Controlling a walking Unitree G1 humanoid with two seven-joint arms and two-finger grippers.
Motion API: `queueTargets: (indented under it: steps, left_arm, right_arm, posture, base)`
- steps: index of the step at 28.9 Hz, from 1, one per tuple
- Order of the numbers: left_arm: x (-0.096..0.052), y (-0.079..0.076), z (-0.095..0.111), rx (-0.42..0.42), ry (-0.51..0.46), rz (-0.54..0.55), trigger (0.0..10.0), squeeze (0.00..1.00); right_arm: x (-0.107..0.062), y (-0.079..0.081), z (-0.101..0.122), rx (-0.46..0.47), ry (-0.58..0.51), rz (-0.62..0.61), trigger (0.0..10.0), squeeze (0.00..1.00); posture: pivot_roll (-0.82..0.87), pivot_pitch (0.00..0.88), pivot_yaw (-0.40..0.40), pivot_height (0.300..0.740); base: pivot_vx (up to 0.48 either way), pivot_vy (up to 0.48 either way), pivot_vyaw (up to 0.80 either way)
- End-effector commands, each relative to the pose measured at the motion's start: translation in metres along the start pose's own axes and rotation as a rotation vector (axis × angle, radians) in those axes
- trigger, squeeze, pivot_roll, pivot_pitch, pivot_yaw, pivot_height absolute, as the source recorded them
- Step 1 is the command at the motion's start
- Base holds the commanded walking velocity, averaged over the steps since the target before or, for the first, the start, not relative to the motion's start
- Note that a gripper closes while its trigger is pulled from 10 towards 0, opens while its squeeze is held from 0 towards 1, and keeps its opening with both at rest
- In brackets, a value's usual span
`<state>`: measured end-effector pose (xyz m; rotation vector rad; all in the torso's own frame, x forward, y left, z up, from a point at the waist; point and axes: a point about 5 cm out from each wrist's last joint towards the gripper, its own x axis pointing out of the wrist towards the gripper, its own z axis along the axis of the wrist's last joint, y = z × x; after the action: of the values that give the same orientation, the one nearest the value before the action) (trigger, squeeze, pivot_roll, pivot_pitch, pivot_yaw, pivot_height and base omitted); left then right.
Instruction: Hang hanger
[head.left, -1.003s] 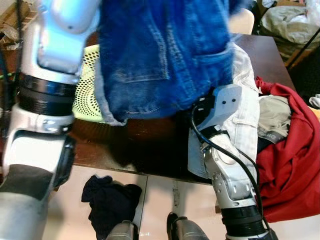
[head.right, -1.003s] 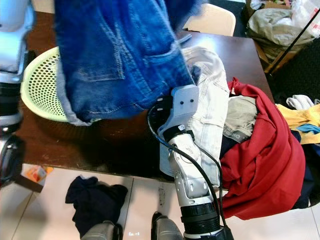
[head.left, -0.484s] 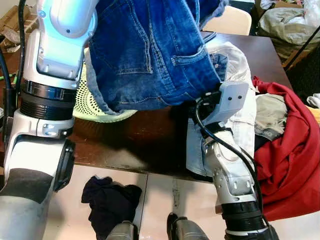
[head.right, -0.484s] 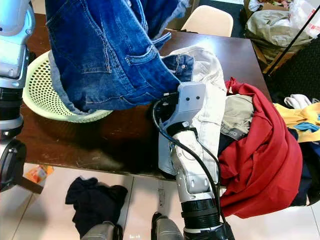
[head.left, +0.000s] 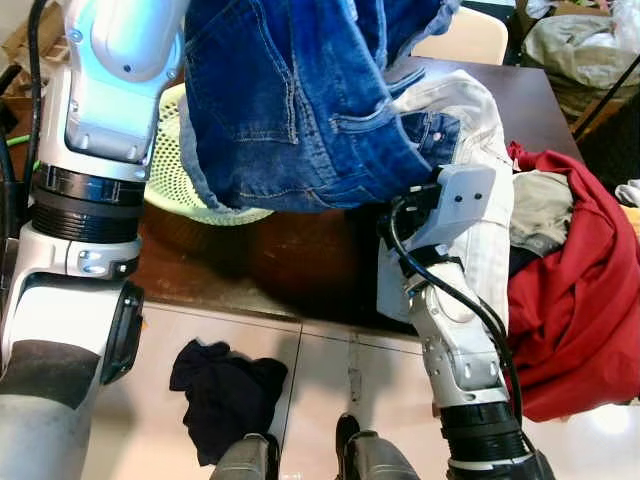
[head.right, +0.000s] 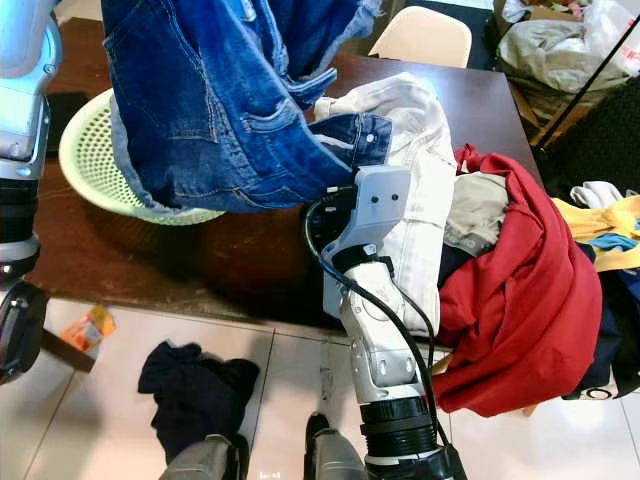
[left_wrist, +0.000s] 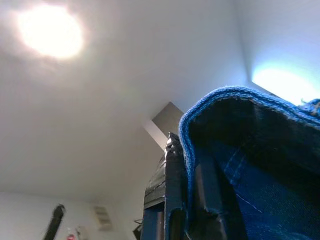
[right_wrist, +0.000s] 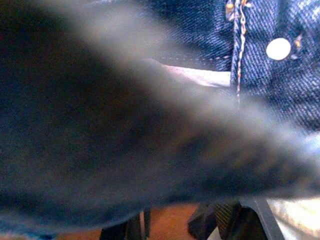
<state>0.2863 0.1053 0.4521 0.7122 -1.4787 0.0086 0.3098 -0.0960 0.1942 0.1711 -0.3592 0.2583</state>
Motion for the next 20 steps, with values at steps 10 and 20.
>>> queueTargets:
  steps: [10, 20]
  left_arm:
    - [0.0027, 0.0074, 0.0031, -0.002, -0.025, 0.022, 10.0, 0.0]
    - [0.0037, 0.0054, 0.0034, -0.007, -0.023, 0.023, 10.0, 0.0]
  right_arm:
    - [-0.003, -0.002, -0.0023, -0.005, 0.004, -0.014, 10.0, 0.0]
    - [-0.0032, -0.0028, -0.0025, -0.009, 0.006, -0.015, 10.0, 0.0]
  posture:
    - [0.06, 0.04, 0.027, 0.733]
    - [0.05, 0.043, 0.026, 0.733]
  base:
    - [-0.301, 0.0, 0.0]
    - [-0.292, 0.0, 0.0]
